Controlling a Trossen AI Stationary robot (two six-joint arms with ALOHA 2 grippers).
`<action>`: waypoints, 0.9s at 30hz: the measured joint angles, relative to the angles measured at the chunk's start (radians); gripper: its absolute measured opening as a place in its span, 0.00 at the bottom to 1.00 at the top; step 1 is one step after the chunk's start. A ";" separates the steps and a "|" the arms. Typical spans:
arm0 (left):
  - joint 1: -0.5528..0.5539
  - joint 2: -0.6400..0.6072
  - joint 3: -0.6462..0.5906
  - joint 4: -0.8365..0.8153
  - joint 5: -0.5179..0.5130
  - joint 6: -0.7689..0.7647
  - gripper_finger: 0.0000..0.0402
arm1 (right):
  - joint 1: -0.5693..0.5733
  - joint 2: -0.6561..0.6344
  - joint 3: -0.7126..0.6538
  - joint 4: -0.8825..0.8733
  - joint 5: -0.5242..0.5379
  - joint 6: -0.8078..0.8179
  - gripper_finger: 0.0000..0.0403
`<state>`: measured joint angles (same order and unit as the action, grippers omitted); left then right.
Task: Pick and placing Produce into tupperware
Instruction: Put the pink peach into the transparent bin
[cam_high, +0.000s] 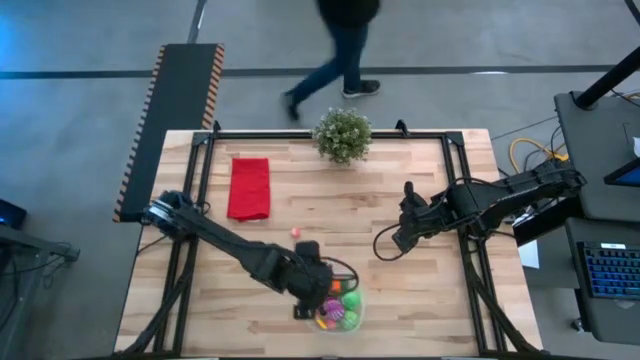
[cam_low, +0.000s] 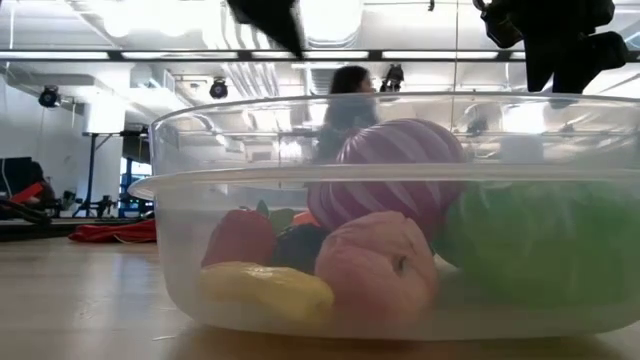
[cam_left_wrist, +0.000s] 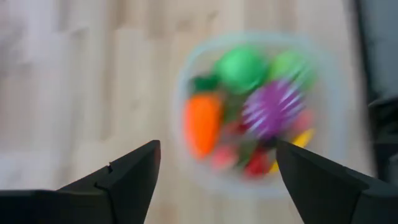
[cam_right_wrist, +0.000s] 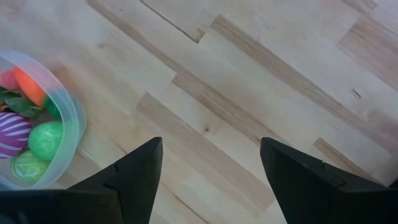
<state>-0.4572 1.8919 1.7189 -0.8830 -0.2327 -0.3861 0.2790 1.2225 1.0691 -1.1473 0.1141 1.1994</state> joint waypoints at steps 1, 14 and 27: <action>0.009 -0.019 -0.009 -0.043 -0.015 0.010 0.75 | 0.000 0.000 0.000 0.000 0.001 0.006 0.65; 0.297 -0.104 -0.363 -0.199 0.130 0.229 0.64 | 0.000 0.003 0.000 0.008 0.018 0.058 0.65; 0.368 -0.145 -0.490 0.070 0.128 0.447 0.64 | 0.000 0.004 -0.001 0.007 0.043 0.113 0.65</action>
<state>-0.0895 1.7470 1.2286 -0.8128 -0.1049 0.0612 0.2790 1.2263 1.0679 -1.1401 0.1567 1.3125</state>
